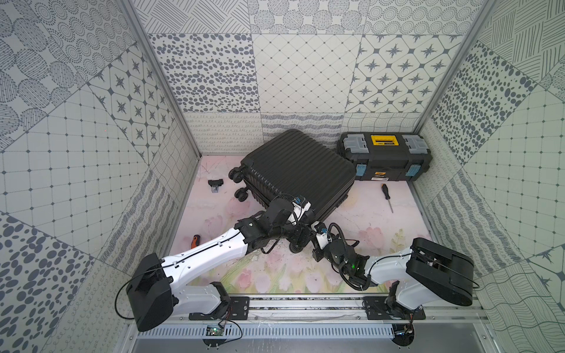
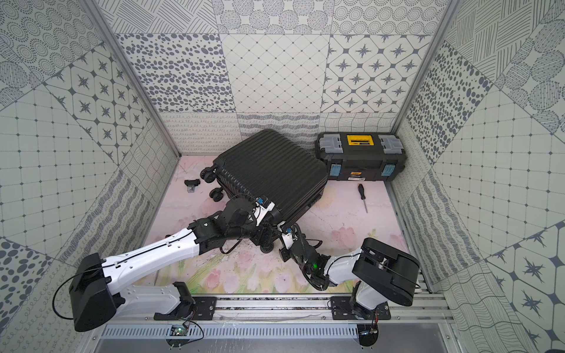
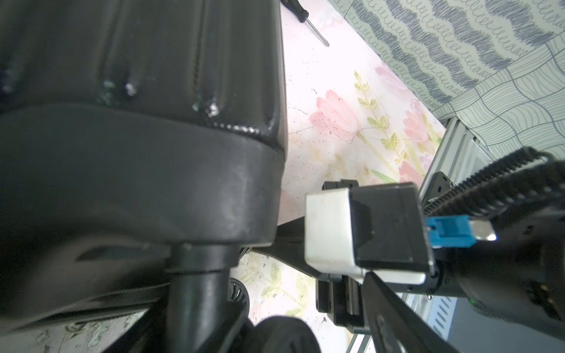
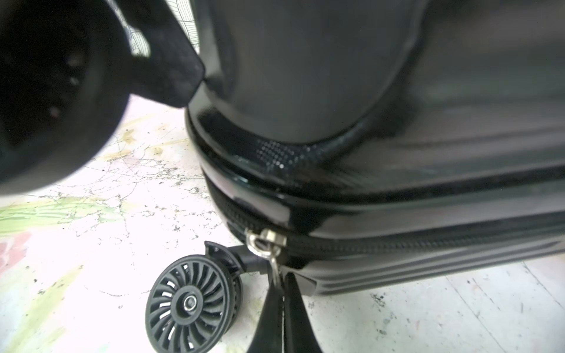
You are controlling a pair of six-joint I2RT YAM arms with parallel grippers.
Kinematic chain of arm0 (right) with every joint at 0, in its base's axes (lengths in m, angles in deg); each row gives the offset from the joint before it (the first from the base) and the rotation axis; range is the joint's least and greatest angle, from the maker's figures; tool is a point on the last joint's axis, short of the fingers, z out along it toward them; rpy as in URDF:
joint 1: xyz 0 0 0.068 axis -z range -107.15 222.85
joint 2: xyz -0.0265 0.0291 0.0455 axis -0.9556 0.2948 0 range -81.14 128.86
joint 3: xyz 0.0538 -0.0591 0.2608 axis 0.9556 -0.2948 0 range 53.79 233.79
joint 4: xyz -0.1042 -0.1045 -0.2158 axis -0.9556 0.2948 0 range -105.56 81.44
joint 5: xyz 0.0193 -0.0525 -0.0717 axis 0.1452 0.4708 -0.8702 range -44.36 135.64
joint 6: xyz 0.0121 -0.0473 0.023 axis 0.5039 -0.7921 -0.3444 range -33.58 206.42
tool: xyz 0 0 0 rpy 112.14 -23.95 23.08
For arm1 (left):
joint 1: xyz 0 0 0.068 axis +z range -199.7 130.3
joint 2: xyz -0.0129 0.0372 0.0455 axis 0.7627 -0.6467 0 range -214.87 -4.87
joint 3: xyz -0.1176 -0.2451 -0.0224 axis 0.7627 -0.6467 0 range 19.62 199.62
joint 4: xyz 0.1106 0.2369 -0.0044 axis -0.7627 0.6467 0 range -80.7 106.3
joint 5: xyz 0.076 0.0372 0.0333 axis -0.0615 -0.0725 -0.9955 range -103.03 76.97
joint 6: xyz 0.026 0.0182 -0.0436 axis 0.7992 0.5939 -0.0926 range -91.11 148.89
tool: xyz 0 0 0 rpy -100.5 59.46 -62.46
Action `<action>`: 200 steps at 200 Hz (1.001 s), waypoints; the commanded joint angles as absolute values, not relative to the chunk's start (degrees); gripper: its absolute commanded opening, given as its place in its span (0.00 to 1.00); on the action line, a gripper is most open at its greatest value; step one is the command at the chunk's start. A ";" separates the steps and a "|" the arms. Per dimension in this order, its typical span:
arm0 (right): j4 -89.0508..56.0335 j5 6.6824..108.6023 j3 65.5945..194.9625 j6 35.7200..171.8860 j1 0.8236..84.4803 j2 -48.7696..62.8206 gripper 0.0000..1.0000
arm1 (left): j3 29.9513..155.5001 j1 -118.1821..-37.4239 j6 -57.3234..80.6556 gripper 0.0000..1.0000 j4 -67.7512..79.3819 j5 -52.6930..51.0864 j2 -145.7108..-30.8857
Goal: Open the suitcase zippers
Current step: Unzip the zipper on the suitcase.
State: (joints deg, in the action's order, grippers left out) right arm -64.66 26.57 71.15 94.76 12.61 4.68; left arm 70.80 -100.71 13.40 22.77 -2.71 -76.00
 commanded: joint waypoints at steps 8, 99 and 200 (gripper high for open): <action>-68.80 27.22 72.30 92.93 11.59 1.13 0.00 | 69.46 -100.94 12.10 0.84 21.96 -9.23 -74.10; -59.34 26.11 69.26 92.40 14.14 -8.71 0.00 | 67.47 -99.22 9.37 0.85 25.82 -12.55 -72.10; -52.66 31.97 68.99 91.35 21.20 -15.43 0.00 | 70.16 -99.02 14.36 0.56 29.53 -8.46 -74.58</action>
